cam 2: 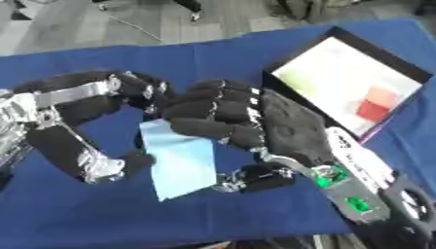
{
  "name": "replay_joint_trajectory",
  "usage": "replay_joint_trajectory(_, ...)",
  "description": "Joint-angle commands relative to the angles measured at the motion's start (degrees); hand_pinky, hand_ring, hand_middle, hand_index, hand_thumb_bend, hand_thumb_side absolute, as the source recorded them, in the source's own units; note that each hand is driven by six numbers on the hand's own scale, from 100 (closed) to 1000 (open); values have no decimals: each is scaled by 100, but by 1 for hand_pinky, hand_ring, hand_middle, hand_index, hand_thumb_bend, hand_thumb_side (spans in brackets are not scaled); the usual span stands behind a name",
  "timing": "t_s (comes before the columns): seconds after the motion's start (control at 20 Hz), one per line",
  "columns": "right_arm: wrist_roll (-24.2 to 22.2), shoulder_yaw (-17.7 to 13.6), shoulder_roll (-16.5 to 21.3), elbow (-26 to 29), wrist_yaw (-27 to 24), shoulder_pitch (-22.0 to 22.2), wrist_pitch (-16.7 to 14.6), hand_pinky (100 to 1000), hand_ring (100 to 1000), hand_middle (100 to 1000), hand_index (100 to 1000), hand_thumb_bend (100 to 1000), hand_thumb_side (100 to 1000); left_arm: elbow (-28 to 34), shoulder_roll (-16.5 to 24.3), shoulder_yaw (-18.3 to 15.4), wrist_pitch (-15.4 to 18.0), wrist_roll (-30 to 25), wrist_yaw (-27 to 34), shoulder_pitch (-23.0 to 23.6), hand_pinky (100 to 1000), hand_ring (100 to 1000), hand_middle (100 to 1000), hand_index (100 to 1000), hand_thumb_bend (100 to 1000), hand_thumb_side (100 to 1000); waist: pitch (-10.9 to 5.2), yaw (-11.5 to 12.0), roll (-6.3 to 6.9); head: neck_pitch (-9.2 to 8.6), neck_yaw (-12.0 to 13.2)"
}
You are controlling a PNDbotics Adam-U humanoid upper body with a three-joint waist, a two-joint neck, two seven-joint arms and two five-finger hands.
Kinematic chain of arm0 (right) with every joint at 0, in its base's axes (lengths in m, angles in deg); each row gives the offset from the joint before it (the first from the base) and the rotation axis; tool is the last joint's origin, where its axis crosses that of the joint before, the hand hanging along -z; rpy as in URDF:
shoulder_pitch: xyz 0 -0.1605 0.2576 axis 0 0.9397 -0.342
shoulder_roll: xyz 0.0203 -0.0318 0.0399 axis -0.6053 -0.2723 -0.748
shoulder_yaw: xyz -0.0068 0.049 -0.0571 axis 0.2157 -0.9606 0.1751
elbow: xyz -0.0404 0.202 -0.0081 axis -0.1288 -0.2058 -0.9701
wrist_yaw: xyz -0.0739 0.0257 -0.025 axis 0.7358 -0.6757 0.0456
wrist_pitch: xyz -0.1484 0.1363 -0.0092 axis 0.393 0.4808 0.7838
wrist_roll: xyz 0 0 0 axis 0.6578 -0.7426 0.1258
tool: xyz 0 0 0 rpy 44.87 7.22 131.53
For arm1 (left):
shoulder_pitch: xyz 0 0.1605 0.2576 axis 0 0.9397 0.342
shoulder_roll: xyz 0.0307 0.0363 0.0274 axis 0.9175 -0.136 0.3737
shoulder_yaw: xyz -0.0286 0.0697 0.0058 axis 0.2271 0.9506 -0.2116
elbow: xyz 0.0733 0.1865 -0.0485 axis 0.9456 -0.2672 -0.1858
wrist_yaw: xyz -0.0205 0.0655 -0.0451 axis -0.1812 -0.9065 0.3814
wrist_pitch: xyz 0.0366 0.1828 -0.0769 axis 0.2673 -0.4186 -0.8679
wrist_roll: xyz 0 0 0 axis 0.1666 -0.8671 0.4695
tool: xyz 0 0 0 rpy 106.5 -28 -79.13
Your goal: Pick up the objects with one hand, pass them to the other hand, and then place them into the box on the other side of the table.
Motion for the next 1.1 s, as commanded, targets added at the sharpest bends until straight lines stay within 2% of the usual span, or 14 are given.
replay_joint_trajectory(0.05,66,-44,-1,121,33,-79,72,818,824,800,980,368,100,90,22,12,5,-56,53,-100,703,350,344,462,100,274,-68,0,-18,-12,-22)
replay_joint_trajectory(0.45,270,-28,-10,121,19,-67,114,785,759,715,793,318,100,90,25,6,-39,-23,29,-84,704,352,345,463,100,273,-68,14,-29,-12,-41)
replay_joint_trajectory(0.55,348,-29,-14,121,-22,-67,119,778,744,694,742,259,100,90,23,0,-41,-13,23,-86,705,353,346,464,100,273,-66,14,-29,-12,-41)
replay_joint_trajectory(0.6,396,-28,-17,121,-53,-66,124,770,722,665,672,118,100,90,22,-2,-44,-8,21,-86,707,354,347,465,100,273,-65,11,-28,-12,-42)
replay_joint_trajectory(0.65,454,-27,-21,121,-95,-66,127,765,707,647,614,100,100,90,21,-2,-49,-6,19,-85,709,355,349,467,100,273,-65,8,-28,-12,-45)
replay_joint_trajectory(0.85,634,-31,-23,121,-232,-62,151,761,690,620,459,100,100,90,11,3,-66,-9,3,-87,720,369,367,487,100,270,-62,1,-27,-12,-59)
replay_joint_trajectory(0.95,639,-25,-22,121,-260,-58,152,763,696,609,405,100,100,90,4,1,-63,-29,-2,-88,739,395,400,529,100,267,-61,-3,-27,-12,-69)
replay_joint_trajectory(1.0,630,-22,-22,121,-273,-55,148,763,696,609,405,100,100,90,1,-5,-56,-39,-7,-88,739,395,400,529,100,267,-60,-3,-26,-12,-74)
replay_joint_trajectory(1.05,616,-20,-21,121,-285,-52,141,764,699,605,392,100,100,90,-2,-16,-47,-45,-11,-87,751,415,423,554,100,279,-60,-4,-26,-12,-78)
replay_joint_trajectory(1.1,599,-18,-21,121,-297,-48,134,765,701,603,386,100,100,90,-4,-30,-36,-49,-18,-86,760,432,441,575,100,381,-59,-3,-27,-12,-81)
